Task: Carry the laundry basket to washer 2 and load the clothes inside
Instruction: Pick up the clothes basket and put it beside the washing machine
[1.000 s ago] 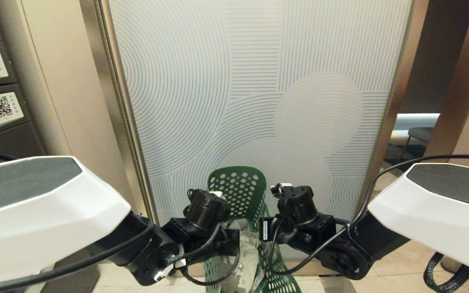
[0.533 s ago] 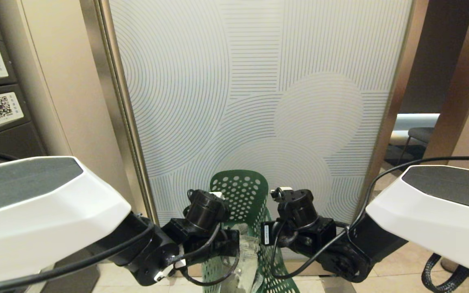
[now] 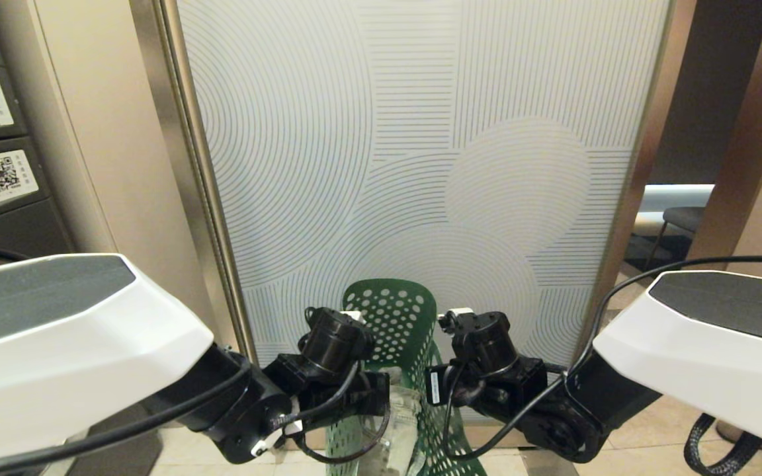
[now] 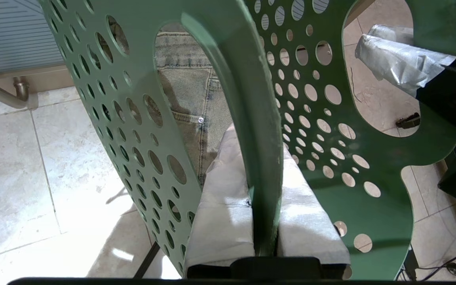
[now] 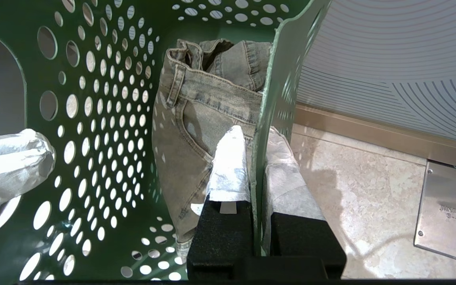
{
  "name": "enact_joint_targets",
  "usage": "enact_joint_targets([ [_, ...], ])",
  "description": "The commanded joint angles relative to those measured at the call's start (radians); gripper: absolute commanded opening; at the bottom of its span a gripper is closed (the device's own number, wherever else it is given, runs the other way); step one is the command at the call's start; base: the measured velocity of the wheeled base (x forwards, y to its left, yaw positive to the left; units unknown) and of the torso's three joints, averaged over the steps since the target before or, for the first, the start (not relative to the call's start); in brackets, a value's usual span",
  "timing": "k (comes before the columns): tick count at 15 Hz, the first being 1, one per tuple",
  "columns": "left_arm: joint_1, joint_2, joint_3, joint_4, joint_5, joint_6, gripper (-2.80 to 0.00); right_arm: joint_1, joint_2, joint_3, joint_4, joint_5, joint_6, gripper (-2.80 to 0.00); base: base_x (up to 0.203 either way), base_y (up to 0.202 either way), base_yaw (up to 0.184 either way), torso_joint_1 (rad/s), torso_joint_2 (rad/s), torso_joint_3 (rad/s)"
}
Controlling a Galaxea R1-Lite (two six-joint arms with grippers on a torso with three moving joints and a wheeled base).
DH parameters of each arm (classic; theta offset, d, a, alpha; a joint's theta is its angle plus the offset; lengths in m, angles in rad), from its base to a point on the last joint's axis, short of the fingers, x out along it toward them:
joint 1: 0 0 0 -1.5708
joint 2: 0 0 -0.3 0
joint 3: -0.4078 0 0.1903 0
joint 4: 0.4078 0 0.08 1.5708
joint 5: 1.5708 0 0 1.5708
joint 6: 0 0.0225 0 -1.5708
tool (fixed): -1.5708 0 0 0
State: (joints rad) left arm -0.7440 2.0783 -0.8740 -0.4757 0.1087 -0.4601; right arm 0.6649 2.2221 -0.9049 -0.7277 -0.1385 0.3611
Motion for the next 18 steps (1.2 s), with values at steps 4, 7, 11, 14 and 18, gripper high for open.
enact_joint_targets([
  [4,-0.001,0.003,0.001,-0.003,-0.003,-0.003,-2.8,-0.001,-0.022,0.001,-0.006,0.0,-0.001,-2.8,0.0,0.0,0.0,0.0,0.0,0.0],
  [7,-0.005,0.008,0.0,-0.003,-0.003,-0.003,-2.8,0.001,-0.021,0.001,-0.006,-0.001,0.001,-2.8,0.0,0.0,0.0,0.0,0.0,0.0],
  [11,-0.005,0.008,0.001,-0.003,-0.003,-0.003,-2.8,0.0,-0.021,0.003,-0.006,-0.001,0.003,-2.8,0.0,0.0,0.0,0.0,0.0,0.0],
  [14,-0.005,0.009,0.003,-0.003,-0.003,-0.003,-2.8,0.001,-0.021,0.008,-0.006,-0.001,0.003,-2.8,0.0,0.0,0.0,0.0,0.0,0.0],
  [18,-0.005,0.009,0.001,-0.003,-0.003,-0.003,-2.8,0.001,-0.021,0.008,-0.006,-0.001,-0.016,-2.8,0.0,0.0,0.0,0.0,0.0,0.0],
])
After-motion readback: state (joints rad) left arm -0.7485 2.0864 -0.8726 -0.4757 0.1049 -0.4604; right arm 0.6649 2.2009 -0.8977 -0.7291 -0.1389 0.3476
